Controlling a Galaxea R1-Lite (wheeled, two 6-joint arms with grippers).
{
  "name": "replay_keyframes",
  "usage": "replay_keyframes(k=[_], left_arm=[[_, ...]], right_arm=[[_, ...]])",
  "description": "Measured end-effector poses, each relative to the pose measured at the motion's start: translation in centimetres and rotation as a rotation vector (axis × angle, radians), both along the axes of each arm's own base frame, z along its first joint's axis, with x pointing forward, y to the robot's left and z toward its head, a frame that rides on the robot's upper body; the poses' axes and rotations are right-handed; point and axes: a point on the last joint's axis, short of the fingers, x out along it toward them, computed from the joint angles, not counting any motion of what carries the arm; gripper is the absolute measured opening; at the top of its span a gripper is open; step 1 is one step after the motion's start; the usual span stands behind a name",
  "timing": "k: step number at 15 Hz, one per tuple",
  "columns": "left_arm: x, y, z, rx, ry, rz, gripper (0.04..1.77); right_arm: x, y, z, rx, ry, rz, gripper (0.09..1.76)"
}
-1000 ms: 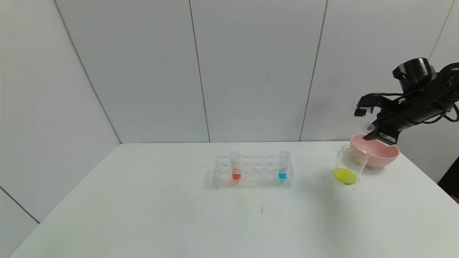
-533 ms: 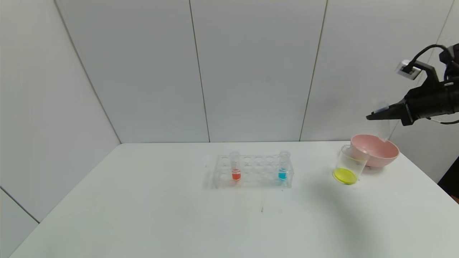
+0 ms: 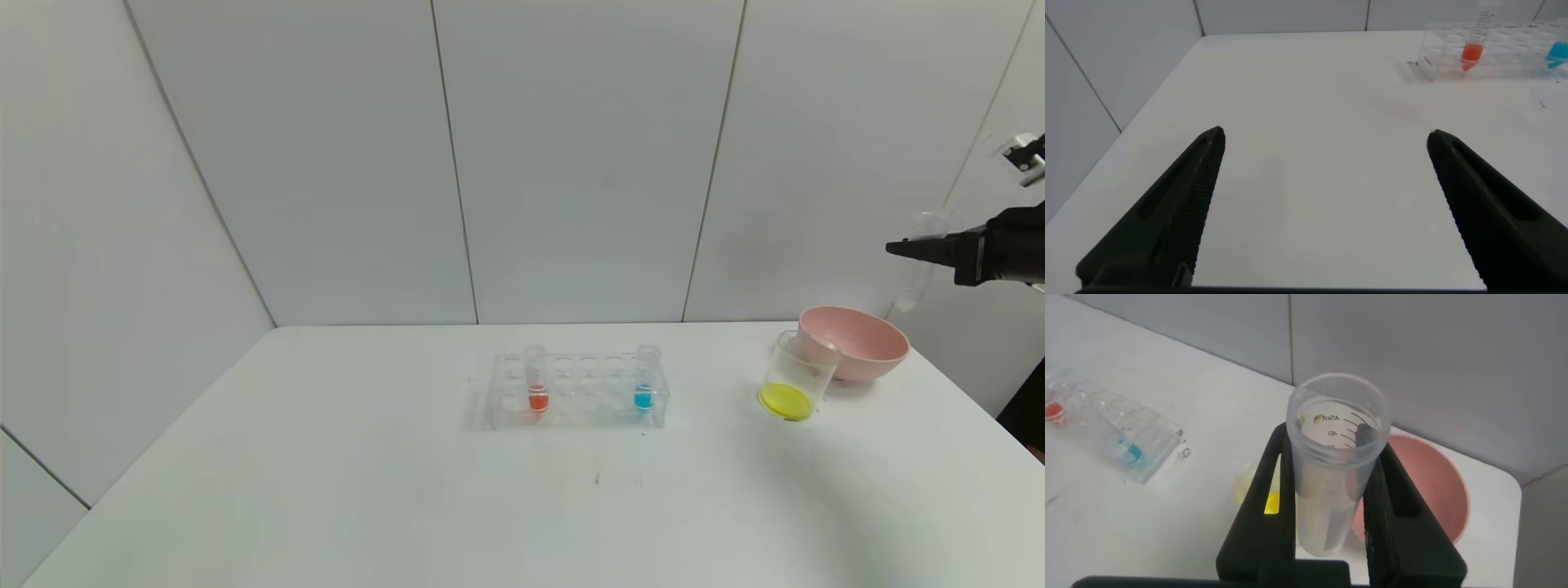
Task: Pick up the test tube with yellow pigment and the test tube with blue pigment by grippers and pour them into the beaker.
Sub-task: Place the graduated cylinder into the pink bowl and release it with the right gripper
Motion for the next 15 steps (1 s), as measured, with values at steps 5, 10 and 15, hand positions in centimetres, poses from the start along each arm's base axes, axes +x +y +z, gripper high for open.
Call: replay_keyframes(k=[5, 10, 15], left_arm=[[0.0, 0.0, 0.0, 0.000, 0.000, 0.000, 1.76], [0.0, 0.0, 0.0, 0.000, 0.000, 0.000, 1.76], [0.0, 0.0, 0.0, 0.000, 0.000, 0.000, 1.76]], right_arm=[[-3.8, -1.0, -4.0, 0.089, -0.076, -0.127, 0.53], [-4.1, -2.0, -6.4, 0.096, -0.061, -0.177, 0.53], [2.1, -2.6, -8.4, 0.061, -0.128, -0.238, 0.53]])
